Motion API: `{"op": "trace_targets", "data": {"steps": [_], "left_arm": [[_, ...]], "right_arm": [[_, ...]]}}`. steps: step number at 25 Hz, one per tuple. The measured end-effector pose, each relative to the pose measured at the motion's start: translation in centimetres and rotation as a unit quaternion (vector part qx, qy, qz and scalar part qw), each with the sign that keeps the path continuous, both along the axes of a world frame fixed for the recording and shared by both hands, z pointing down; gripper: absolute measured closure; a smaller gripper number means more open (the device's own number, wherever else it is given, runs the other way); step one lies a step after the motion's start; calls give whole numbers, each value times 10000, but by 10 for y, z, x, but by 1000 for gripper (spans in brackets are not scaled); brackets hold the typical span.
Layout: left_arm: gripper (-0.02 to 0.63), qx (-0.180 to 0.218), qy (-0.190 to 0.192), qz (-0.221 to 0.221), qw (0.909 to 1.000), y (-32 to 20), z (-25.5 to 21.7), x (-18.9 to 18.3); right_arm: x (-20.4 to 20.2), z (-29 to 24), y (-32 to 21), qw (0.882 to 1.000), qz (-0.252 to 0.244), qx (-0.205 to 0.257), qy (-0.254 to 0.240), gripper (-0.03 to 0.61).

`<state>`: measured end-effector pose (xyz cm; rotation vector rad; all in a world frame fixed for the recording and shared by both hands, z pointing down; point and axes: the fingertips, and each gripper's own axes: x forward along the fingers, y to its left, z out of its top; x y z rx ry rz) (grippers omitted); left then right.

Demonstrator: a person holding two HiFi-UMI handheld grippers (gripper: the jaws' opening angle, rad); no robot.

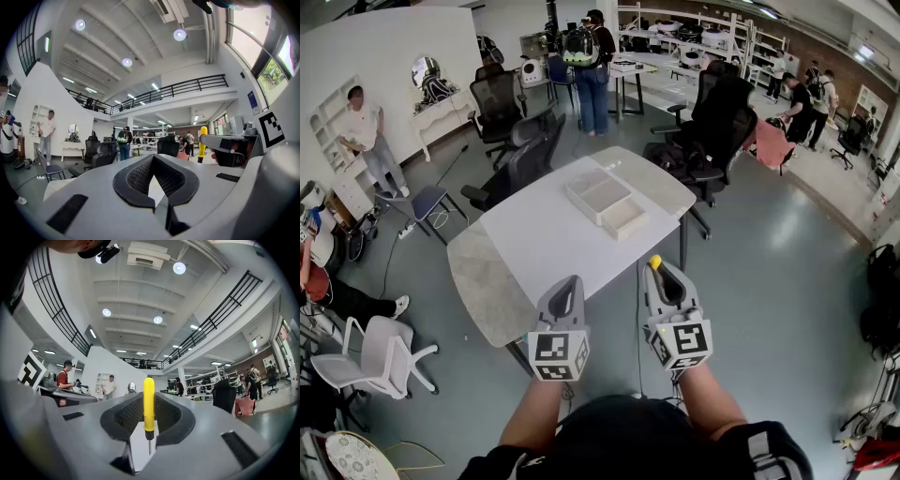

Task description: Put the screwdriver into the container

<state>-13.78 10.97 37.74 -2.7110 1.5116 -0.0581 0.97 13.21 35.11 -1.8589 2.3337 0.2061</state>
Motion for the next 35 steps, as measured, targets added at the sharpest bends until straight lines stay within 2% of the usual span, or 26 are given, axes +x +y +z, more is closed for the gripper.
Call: {"op": "trace_targets", "data": {"steps": [15, 28, 35], "left_arm": [[607, -79, -89, -57, 9999, -26, 5, 34], [607, -71, -220, -136, 9996, -53, 14, 85], [607, -80, -257, -127, 9996, -78, 24, 93]], "right_arm": [[30, 4, -31, 9997, -118, -54, -195, 515], [78, 13, -64, 9992, -303, -82, -234, 515], [85, 22, -91, 9990, -335, -146, -244, 515]]}}
